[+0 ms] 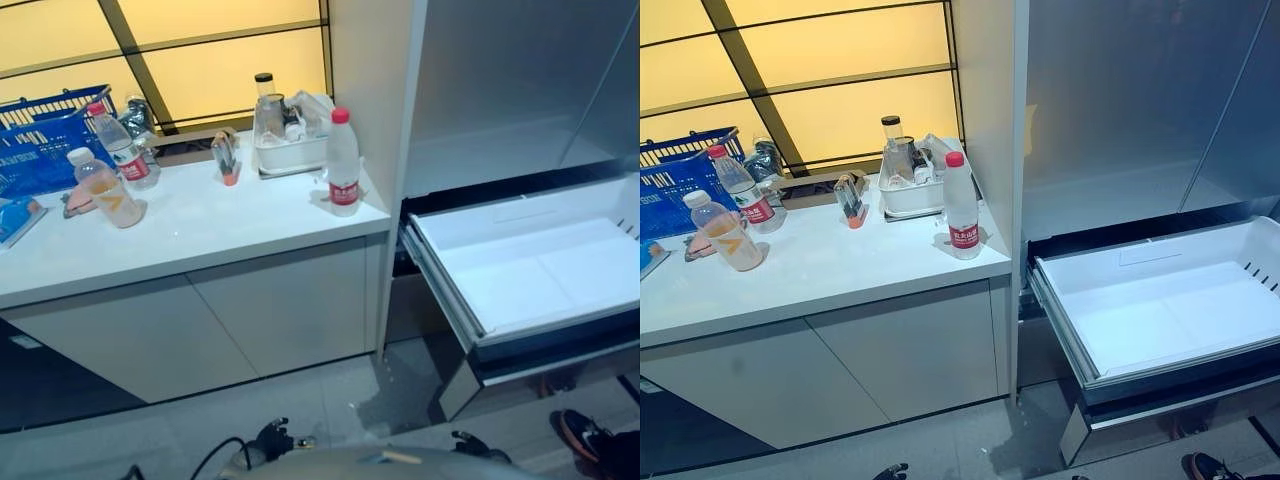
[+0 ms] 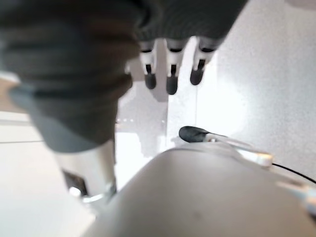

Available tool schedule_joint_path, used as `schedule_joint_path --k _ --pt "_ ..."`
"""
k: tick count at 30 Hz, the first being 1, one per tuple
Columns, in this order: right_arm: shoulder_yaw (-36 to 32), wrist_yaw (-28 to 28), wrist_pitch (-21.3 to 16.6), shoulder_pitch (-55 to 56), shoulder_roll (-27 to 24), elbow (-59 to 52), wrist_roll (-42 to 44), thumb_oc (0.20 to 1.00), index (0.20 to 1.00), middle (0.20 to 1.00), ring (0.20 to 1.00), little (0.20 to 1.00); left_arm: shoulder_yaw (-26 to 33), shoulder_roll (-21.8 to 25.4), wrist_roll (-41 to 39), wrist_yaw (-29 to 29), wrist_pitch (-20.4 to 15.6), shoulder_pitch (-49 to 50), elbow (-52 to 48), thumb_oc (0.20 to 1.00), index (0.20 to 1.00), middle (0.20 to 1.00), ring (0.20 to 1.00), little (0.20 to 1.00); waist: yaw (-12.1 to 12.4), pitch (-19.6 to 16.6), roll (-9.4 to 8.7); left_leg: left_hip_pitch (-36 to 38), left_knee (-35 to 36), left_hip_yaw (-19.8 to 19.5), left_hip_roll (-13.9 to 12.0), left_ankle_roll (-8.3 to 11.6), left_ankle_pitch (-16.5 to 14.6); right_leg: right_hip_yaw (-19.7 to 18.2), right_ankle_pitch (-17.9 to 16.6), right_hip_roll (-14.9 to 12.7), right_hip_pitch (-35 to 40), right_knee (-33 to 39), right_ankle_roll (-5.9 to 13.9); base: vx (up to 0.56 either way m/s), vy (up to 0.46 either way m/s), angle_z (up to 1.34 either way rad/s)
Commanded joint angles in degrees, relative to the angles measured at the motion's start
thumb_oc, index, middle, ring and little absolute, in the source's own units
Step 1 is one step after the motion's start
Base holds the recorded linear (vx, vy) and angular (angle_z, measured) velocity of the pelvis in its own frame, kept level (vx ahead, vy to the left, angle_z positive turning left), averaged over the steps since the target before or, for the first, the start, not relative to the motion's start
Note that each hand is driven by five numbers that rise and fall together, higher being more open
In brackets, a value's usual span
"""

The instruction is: Take the drinks into the refrigerator

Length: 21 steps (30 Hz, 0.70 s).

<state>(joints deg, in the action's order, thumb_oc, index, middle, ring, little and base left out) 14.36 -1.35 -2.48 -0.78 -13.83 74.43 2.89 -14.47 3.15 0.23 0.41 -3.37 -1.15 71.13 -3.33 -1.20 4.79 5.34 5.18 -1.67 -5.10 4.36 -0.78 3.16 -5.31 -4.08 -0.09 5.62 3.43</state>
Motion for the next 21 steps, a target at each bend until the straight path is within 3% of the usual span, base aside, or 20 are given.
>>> schedule_joint_path --k 1,13,16,17,18,21 --pt "0.71 0.23 -0.77 -4.11 5.24 2.6 0.05 1.0 1.0 1.0 1.0 1.0 1.23 1.34 -0.85 0.05 -1.45 -2.4 3.39 1.0 1.0 1.0 1.0 1.0 0.77 0.77 -5.95 0.15 -0.69 0.18 4.26 -2.83 -3.23 -0.45 4.78 -2.61 4.14 -1.02 2.94 0.0 0.0 0.0" --pt "0.2 -0.88 -2.01 -3.69 4.3 1.81 0.35 1.0 1.0 1.0 1.0 1.0 0.61 3.01 -3.31 1.23 -5.31 -3.6 -4.0 1.0 1.0 1.0 1.0 1.0 0.57 1.05 -6.08 -0.04 -0.64 0.31 4.28 -2.78 -3.24 -0.75 4.53 -2.63 3.88 -0.88 3.13 0.0 0.0 0.0" --pt "-0.27 -0.83 -2.53 -3.24 3.43 0.5 0.82 1.0 1.0 1.0 1.0 1.0 0.96 3.73 -9.26 0.53 -6.95 -2.55 -12.66 1.0 1.0 1.0 1.0 1.0 0.56 1.7 -5.99 -0.47 -0.73 0.15 4.26 -2.77 -3.13 -0.86 4.31 -2.7 3.38 -0.94 3.21 -0.03 -0.002 0.0" --pt "-0.42 -0.59 -2.81 -2.65 2.78 -0.89 1.06 1.0 1.0 1.0 1.0 1.0 0.2 5.15 -12.61 -1.05 -7.61 -0.71 -21.88 1.0 1.0 1.0 1.0 1.0 0.58 2.17 -5.9 -0.81 -0.8 0.13 4.24 -2.79 -3.02 -0.83 4.17 -2.76 3.09 -0.99 3.25 -0.05 -0.003 0.0" --pt "-0.42 -0.6 -2.81 -2.65 2.78 -0.89 1.06 1.0 1.0 1.0 1.0 1.0 0.2 5.16 -12.61 -1.05 -7.6 -0.7 -21.88 1.0 1.0 1.0 1.0 1.0 0.58 2.17 -5.9 -0.81 -0.8 0.13 4.24 -2.79 -3.02 -0.83 4.17 -2.76 3.09 -0.99 3.25 -0.04 -0.002 0.0" --pt "-0.71 0.49 -2.92 -1.54 1.71 -3.16 1.08 1.0 1.0 1.0 1.0 1.0 -0.58 8.27 -16.65 -3.76 -8.0 3.21 -34.51 1.0 1.0 1.0 1.0 1.0 0.61 2.57 -5.77 -0.93 -0.89 0.3 4.26 -2.83 -2.9 -1.05 4.01 -2.86 2.9 -1.06 3.32 0.0 0.0 0.0"
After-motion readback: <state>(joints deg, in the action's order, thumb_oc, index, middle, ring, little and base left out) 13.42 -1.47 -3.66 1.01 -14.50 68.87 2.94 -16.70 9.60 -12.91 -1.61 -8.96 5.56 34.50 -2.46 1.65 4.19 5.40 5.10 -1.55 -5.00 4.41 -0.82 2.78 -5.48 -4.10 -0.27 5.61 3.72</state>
